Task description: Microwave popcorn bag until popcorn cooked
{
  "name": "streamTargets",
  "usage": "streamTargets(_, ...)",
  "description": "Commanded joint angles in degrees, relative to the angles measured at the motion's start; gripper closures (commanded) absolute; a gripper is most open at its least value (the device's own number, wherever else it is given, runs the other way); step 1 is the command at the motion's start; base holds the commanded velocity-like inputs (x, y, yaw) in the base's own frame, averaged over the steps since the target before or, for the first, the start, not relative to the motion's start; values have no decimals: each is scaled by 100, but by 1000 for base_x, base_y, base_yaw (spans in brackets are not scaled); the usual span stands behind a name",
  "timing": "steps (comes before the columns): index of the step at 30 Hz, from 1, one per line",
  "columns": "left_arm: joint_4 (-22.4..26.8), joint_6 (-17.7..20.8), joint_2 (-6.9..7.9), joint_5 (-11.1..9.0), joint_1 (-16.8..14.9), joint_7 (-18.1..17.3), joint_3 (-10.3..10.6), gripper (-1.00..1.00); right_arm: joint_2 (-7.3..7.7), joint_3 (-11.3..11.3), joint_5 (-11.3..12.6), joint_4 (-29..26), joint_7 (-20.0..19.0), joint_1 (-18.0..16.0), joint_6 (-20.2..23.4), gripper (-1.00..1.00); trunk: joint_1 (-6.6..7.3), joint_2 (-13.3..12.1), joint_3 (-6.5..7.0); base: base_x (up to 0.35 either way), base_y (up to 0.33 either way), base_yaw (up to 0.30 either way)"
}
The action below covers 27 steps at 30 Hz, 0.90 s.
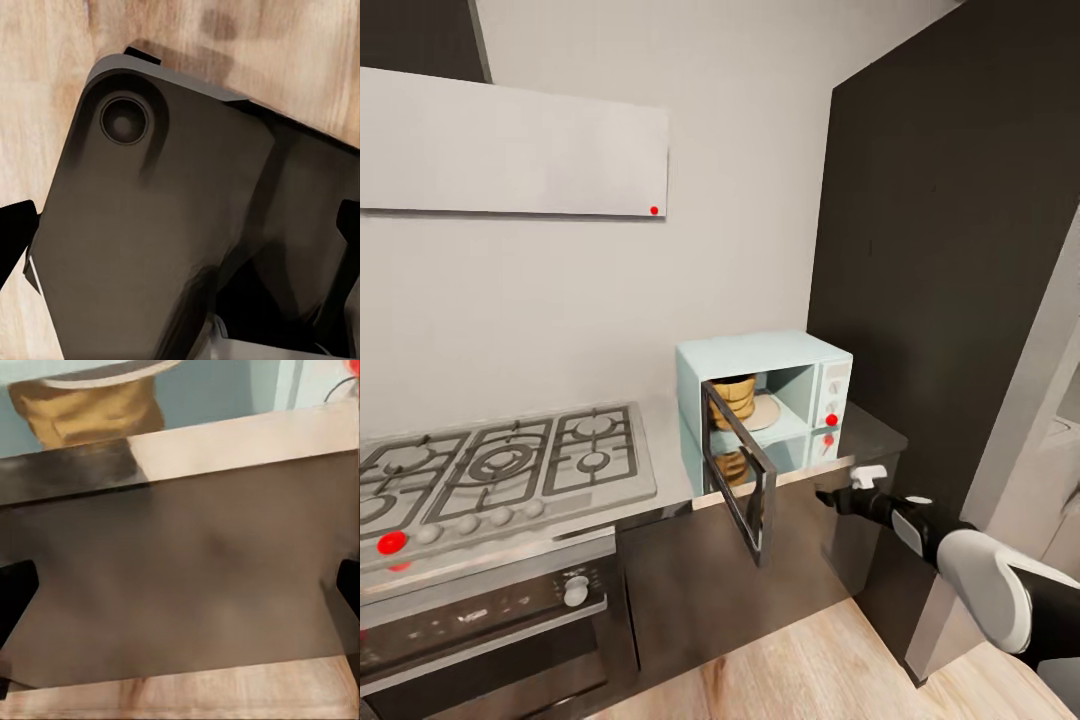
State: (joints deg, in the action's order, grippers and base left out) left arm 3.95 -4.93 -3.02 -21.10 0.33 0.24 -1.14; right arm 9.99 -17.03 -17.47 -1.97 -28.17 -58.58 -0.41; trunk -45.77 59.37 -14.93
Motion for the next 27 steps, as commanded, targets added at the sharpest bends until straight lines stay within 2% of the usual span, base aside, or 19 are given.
streamTargets(1,10,-7,-1,-23,3,2,-12,-100,5,-55,-55,110,77,-4,0,-100,0,4,-6,0,0,0)
streamTargets(3,18,-8,2,-24,3,2,-16,-100,9,-48,-102,304,479,49,4,-100,0,4,-6,0,0,0)
streamTargets(5,23,-8,1,-25,3,2,-21,-100,5,-46,-264,350,856,319,4,-100,0,4,-6,0,0,0)
streamTargets(6,25,-8,-2,-25,3,2,-24,-100,-9,-46,-416,367,1211,841,-26,-100,0,4,-6,0,0,0)
streamTargets(8,27,-8,-1,-25,3,2,-24,-100,-23,-46,-449,371,1404,1215,-21,-100,0,4,-6,0,0,0)
streamTargets(9,27,-8,-1,-25,3,2,-25,-100,-26,-46,-461,372,1560,1609,-1,-100,0,4,-6,0,0,0)
streamTargets(11,27,-8,1,-25,3,2,-25,-100,-27,-46,-463,373,1603,1842,7,-100,0,4,-6,0,0,0)
streamTargets(15,27,-8,3,-25,3,2,-23,-100,-44,-52,-459,373,1778,2729,-17,-100,0,4,-6,0,0,0)
streamTargets(17,27,-8,3,-25,3,2,-25,-100,-54,-53,-459,378,1864,2981,-1,-100,0,4,-6,0,0,0)
streamTargets(18,27,-8,3,-25,3,2,-26,-100,-47,-56,-450,382,1906,3254,8,-100,0,4,-6,0,0,0)
streamTargets(23,27,-8,3,-25,3,2,-26,-100,-66,-70,-430,390,1875,3914,-75,-100,0,4,-6,0,0,0)
streamTargets(27,22,-8,3,-25,3,2,-26,-100,-76,-72,-432,391,1804,4192,-165,-100,0,4,-6,0,0,0)
